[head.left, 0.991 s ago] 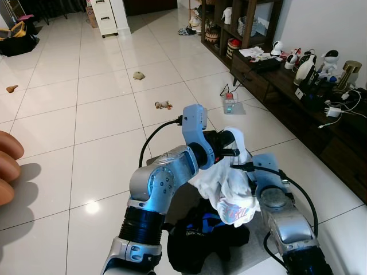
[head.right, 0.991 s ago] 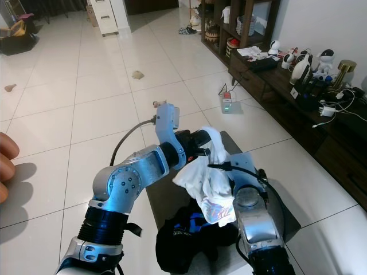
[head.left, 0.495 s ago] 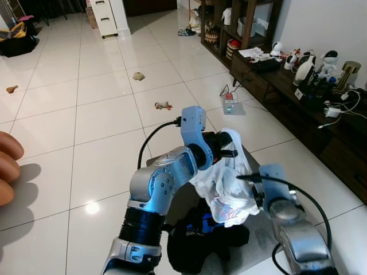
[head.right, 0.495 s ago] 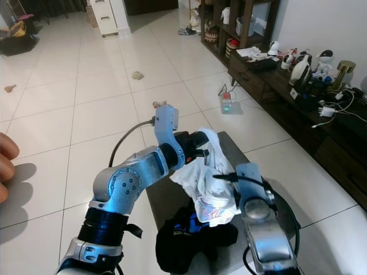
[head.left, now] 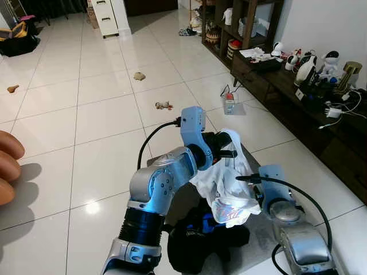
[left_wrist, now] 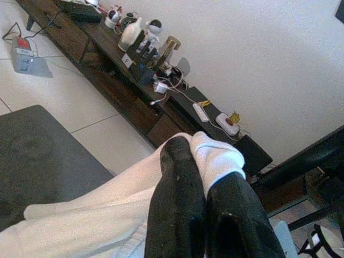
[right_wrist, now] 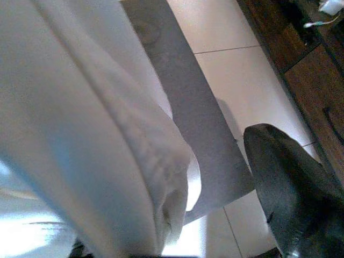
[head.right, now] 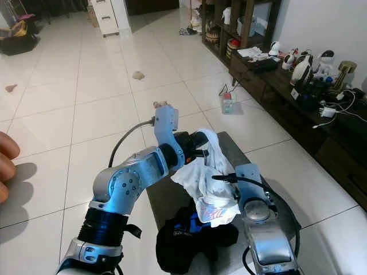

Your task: Hang hanger

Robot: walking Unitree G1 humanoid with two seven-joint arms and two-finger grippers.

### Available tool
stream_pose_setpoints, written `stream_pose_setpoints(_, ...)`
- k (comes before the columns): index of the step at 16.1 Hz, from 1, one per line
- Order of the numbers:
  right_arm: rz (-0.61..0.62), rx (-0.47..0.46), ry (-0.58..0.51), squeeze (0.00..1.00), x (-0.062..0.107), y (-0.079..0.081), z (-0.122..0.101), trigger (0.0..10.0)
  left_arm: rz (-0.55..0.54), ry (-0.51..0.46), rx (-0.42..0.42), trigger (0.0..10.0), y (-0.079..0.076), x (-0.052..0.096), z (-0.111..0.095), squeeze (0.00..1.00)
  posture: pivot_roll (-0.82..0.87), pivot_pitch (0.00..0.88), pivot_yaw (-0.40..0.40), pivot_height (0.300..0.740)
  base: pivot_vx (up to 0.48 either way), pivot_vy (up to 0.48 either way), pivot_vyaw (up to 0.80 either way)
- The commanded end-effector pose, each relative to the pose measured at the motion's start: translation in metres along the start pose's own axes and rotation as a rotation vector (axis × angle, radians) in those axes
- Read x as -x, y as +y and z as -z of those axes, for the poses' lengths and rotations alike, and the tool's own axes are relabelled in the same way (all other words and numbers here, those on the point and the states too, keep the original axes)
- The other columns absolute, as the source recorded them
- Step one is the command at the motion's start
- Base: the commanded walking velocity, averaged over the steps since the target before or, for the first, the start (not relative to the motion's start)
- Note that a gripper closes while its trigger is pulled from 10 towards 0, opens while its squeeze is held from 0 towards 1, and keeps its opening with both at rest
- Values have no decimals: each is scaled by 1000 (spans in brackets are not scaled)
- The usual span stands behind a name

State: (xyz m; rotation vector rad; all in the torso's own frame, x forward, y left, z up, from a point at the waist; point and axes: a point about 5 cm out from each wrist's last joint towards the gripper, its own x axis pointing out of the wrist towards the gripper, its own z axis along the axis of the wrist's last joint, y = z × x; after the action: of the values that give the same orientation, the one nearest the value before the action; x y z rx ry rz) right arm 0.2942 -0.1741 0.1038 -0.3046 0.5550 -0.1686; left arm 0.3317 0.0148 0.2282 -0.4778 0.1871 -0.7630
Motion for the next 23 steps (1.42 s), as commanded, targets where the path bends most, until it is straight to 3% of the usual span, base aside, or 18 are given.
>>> stream_pose_setpoints(1, 11, -9, -27, 0, 2, -4, -6, 0, -3, 0, 0, 0, -1, 0, 4, 0, -88, 77, 24, 740, 0, 0, 0)
stream_pose_setpoints(8, -4, 28, -64, 0, 2, 0, -10, 0, -14, 4, -4, 0, 3, 4, 7, 0, -76, 67, 19, 740, 0, 0, 0)
stream_pose_setpoints(14, -4, 123, -78, 0, 2, -1, -10, 0, -21, -4, -5, 0, 3, 4, 6, 0, -71, 65, 12, 740, 0, 0, 0)
stream_pose_setpoints(20, -5, 68, -155, 0, 1, -7, -28, 0, -65, -20, -28, 0, 15, 11, 1, 0, -55, 63, 8, 740, 0, 0, 0)
stream_pose_setpoints(22, 42, 78, -235, 0, 2, -18, -47, 0, -117, 14, -144, 0, 23, 18, 1, 0, -52, 63, 8, 740, 0, 0, 0)
stream_pose_setpoints(23, 81, 114, -301, 0, 6, -24, -62, 0, -142, 35, -192, 9373, 29, 23, 4, 0, -52, 64, 8, 740, 0, 0, 0)
